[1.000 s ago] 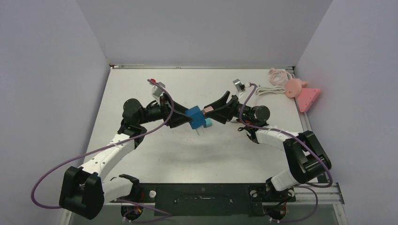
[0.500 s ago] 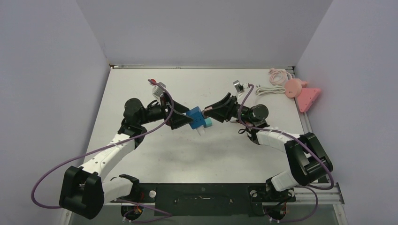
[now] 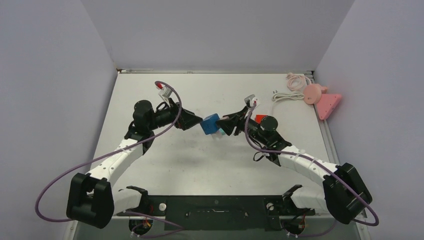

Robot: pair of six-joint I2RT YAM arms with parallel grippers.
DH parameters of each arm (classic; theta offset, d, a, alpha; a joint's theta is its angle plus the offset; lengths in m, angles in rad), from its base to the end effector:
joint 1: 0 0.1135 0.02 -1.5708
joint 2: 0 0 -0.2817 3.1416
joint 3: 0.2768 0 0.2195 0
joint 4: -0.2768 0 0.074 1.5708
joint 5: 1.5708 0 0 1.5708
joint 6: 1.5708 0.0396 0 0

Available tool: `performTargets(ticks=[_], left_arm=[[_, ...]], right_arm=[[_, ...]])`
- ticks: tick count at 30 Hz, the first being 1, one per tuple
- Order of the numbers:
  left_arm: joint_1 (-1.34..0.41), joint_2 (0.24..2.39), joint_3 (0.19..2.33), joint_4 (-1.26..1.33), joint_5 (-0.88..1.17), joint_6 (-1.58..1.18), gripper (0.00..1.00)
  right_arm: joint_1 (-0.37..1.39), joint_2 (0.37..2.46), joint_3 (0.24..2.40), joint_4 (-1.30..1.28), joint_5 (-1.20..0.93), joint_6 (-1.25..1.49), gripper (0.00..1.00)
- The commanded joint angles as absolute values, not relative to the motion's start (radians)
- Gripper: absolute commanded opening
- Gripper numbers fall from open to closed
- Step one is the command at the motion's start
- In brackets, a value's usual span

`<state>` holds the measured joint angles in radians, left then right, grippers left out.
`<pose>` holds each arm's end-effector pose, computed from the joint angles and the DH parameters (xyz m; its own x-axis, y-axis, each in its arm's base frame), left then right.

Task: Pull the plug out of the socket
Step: Remove the plug from the socket.

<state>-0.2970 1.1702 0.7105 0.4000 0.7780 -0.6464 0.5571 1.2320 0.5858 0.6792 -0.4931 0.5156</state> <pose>0.2099 -0.0933 0.3269 -0.5746 -0.2728 -0.7716 0.6668 0.3906 -0.6347 0.1937 0.1427 0.3035 -0.4033 0.2605 -0.8772 -0.7684 0.4243 0.4792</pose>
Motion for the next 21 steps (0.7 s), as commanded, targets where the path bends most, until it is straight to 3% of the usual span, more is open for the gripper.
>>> performTargets(ticks=[1, 17, 21], left_arm=[[-0.308, 1.238, 0.746, 0.475, 0.823, -0.716, 0.96], [-0.365, 1.422, 0.798, 0.364, 0.831, -0.751, 0.99], [-0.365, 1.456, 0.814, 0.328, 0.838, -0.752, 0.89]], right_arm=[[0.66, 1.163, 0.557, 0.658, -0.212, 0.35, 0.05], [0.893, 1.169, 0.555, 0.647, 0.109, 0.173, 0.05], [0.907, 1.17, 0.555, 0.65, 0.128, 0.16, 0.05]])
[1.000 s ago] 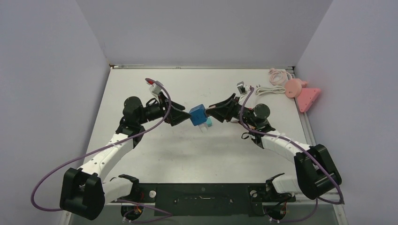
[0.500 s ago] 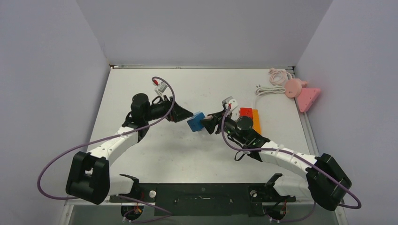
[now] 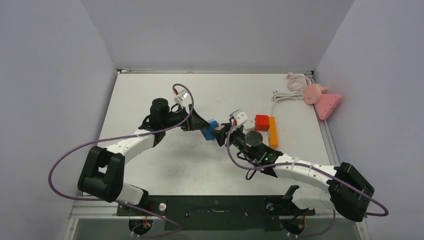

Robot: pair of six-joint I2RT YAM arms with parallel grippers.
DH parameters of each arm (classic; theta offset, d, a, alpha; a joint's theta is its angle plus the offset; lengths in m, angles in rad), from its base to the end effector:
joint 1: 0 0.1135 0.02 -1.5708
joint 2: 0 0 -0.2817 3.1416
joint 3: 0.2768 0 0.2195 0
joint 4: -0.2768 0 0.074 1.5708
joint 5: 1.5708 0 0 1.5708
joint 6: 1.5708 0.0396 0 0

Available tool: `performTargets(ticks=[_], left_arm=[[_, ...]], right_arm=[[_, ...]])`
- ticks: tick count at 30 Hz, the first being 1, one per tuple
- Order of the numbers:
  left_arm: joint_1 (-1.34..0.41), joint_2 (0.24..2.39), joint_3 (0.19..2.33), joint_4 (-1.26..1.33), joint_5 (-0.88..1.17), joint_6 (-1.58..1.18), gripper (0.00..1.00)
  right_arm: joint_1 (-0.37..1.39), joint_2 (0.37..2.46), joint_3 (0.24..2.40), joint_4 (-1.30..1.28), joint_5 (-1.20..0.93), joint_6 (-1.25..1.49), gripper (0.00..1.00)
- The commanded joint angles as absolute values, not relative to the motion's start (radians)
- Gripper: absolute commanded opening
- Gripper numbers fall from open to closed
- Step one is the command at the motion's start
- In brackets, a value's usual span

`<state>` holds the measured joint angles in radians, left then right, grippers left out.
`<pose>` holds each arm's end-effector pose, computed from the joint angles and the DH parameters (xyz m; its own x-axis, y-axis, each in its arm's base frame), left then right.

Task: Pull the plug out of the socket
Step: Remove the plug from the socket.

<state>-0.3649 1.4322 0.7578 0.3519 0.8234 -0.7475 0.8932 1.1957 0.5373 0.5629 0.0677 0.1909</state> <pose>0.2504 -0.1268 0.2755 -0.8238 -0.1799 -0.5376 0.4532 0.3605 -0.8152 0.1485 0.1802 0.2830 -0.1982 0.0557 -0.9786 -0.7104 0.6797 0.1826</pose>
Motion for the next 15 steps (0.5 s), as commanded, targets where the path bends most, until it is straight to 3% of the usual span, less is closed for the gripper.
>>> performTargets(ticks=[1, 15], left_arm=[[-0.366, 1.462, 0.815, 0.331, 0.844, -0.758, 0.88], [-0.389, 1.555, 0.79, 0.525, 0.93, -0.914, 0.69]], right_arm=[[0.909, 1.172, 0.555, 0.651, 0.131, 0.158, 0.05], [0.945, 1.175, 0.557, 0.652, 0.187, 0.121, 0.05]])
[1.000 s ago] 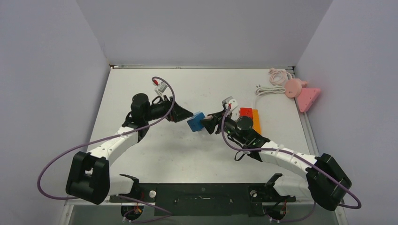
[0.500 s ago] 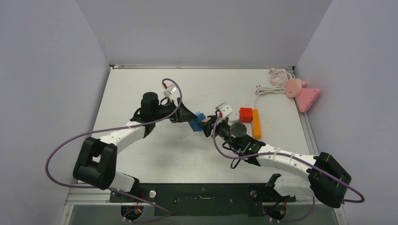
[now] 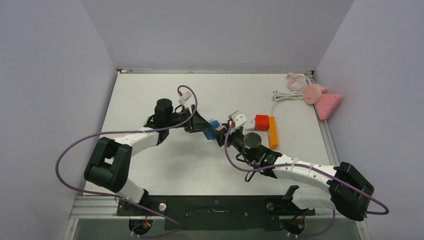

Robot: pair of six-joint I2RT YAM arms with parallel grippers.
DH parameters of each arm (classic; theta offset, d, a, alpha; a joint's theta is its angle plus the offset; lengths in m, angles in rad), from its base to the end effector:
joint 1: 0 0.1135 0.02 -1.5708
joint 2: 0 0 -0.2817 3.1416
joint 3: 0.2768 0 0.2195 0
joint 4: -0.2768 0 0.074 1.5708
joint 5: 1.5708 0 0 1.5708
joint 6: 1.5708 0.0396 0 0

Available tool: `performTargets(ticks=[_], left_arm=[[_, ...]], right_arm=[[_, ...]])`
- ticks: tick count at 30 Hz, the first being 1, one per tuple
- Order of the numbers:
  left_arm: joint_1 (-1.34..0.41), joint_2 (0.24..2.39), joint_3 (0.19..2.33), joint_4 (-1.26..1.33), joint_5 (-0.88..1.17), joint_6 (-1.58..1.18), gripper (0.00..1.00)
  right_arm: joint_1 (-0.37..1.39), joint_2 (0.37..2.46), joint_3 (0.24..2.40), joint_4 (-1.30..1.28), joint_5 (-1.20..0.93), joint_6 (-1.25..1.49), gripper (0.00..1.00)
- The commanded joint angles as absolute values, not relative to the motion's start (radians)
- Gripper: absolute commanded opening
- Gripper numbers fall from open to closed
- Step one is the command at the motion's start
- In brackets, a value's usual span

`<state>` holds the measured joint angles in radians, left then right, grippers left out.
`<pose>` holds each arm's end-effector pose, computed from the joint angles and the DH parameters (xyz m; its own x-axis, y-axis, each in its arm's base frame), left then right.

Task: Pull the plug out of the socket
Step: Remove the plug from the socket.

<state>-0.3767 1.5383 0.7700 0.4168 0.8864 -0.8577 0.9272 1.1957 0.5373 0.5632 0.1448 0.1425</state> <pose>0.2652 -0.1379 0.2574 -0.8969 -0.1594 -0.4124 0.3525 0.3053 -0.8846 0.1445 0.1831 0.2831 -0.1566 0.0254 -0.9873 -0.6901 0.7123 0.1278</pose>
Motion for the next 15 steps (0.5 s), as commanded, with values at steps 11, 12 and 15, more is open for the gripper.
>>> performTargets(ticks=[11, 12, 15], left_arm=[[-0.409, 1.559, 0.8, 0.48, 0.916, -0.882, 0.41], [-0.411, 1.559, 0.801, 0.476, 0.915, -0.879, 0.36], [-0.414, 1.556, 0.804, 0.472, 0.916, -0.871, 0.19]], right_arm=[[0.972, 1.184, 0.562, 0.645, 0.23, 0.094, 0.05], [0.973, 1.188, 0.565, 0.641, 0.232, 0.094, 0.05], [0.974, 1.203, 0.573, 0.632, 0.233, 0.094, 0.05]])
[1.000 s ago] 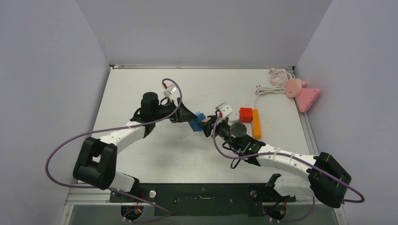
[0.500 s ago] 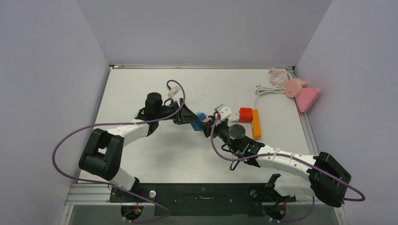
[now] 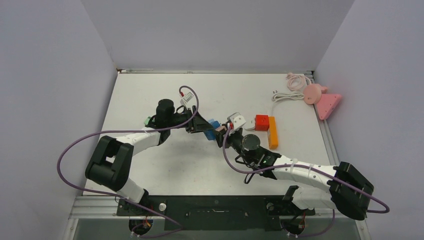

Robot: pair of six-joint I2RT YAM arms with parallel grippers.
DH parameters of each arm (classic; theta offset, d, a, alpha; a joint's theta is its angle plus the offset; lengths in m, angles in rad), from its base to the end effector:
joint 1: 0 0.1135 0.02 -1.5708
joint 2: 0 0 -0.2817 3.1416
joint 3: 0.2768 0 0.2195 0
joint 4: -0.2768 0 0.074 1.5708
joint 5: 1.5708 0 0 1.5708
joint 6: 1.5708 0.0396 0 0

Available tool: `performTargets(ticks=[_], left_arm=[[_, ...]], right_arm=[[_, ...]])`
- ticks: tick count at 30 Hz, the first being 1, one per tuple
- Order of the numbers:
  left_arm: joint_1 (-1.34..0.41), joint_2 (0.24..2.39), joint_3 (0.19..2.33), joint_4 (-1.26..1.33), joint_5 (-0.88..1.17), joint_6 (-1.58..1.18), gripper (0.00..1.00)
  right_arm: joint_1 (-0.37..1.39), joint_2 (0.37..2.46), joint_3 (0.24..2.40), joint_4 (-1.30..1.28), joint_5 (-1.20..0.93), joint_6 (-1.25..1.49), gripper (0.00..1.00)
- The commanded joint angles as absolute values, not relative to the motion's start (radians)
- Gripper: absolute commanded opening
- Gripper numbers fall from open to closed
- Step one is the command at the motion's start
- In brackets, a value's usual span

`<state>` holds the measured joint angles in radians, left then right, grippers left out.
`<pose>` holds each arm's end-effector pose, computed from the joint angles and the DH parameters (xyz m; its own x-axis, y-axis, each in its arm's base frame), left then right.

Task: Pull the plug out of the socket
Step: Remove the plug from the socket.

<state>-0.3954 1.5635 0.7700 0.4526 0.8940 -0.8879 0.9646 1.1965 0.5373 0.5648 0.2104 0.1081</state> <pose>0.2667 -0.1448 0.2537 -0.9078 -0.1476 -0.3925 0.3408 0.2860 -0.8956 0.1395 0.1867 0.2832 -0.1273 0.0015 -0.9919 -0.6754 0.7322 0.0878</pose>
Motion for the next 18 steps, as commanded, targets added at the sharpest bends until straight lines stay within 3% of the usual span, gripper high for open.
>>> performTargets(ticks=[1, 3, 11, 18], left_arm=[[-0.414, 1.555, 0.804, 0.471, 0.916, -0.869, 0.12], [-0.414, 1.552, 0.805, 0.47, 0.915, -0.863, 0.0], [-0.414, 1.511, 0.811, 0.414, 0.881, -0.796, 0.0], [-0.416, 1.499, 0.811, 0.41, 0.879, -0.778, 0.0]], right_arm=[[0.974, 1.208, 0.575, 0.628, 0.228, 0.094, 0.05], [0.974, 1.22, 0.584, 0.618, 0.211, 0.095, 0.05], [0.897, 1.225, 0.574, 0.631, 0.101, 0.17, 0.05], [0.748, 1.255, 0.566, 0.666, -0.159, 0.29, 0.05]])
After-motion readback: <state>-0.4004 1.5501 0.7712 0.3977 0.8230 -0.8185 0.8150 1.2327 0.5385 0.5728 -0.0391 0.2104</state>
